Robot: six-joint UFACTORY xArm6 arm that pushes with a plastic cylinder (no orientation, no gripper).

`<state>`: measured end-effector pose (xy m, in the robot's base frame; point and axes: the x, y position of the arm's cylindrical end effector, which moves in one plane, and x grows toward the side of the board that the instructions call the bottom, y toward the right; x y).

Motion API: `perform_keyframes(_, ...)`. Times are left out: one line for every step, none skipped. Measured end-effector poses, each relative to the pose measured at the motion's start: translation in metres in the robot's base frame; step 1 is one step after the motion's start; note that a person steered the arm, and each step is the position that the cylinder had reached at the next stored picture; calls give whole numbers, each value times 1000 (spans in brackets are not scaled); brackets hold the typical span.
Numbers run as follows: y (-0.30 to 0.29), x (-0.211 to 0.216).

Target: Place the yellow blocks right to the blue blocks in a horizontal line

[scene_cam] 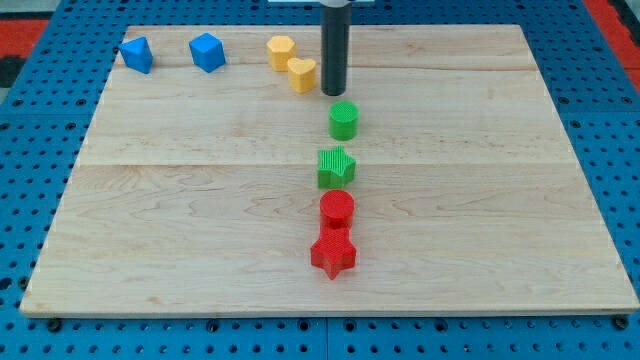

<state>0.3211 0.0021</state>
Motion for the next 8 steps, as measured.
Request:
perform_keyframes(-44, 0)
perform_keyframes(-79, -11)
perform_keyframes(-76, -25)
perform_keyframes(-31, -28)
perform_keyframes(3, -27)
perform_keyframes(26, -45)
perform_keyframes(33, -55)
perform_keyframes(28, -30)
